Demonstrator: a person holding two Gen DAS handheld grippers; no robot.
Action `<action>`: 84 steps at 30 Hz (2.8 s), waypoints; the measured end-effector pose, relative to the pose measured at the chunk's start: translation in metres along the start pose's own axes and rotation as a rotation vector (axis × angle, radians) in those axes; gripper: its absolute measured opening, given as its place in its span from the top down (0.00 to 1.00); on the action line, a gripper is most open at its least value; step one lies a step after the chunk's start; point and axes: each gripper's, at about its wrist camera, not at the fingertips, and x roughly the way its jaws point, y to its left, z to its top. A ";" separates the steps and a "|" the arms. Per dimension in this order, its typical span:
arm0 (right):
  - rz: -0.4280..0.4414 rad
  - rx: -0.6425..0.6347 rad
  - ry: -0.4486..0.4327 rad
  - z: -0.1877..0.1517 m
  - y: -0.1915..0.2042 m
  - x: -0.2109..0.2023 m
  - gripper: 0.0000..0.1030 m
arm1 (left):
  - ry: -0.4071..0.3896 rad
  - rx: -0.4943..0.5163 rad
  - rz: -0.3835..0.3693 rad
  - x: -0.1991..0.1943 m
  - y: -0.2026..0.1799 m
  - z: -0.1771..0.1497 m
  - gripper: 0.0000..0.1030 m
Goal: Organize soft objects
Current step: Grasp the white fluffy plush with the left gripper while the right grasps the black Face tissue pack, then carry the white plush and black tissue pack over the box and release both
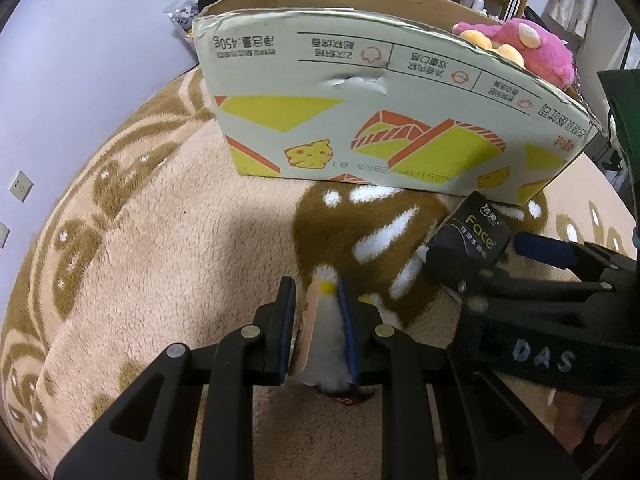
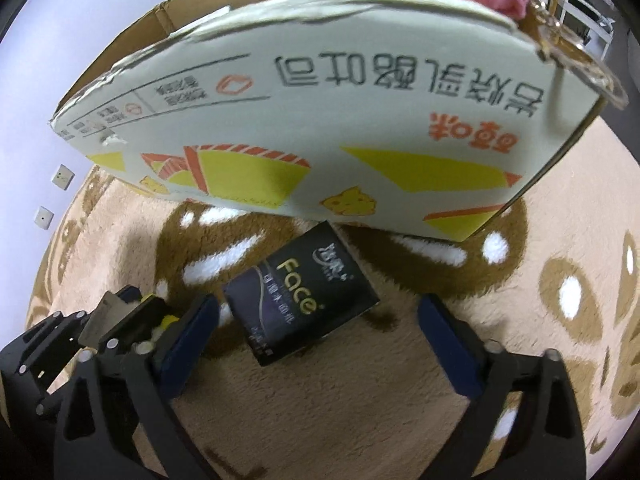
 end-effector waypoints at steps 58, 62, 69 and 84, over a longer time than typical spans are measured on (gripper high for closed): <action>-0.048 0.036 -0.236 -0.035 -0.016 -0.139 0.28 | -0.095 0.060 -0.109 -0.070 -0.016 -0.017 0.90; -0.040 0.062 -0.243 -0.033 -0.023 -0.140 0.28 | -0.076 0.064 -0.127 -0.058 -0.020 -0.015 0.86; -0.025 0.110 -0.239 -0.029 -0.036 -0.136 0.27 | -0.057 0.088 -0.160 -0.045 -0.032 -0.015 0.62; -0.011 0.144 -0.231 -0.024 -0.045 -0.131 0.28 | -0.009 0.121 -0.188 -0.020 -0.045 -0.017 0.78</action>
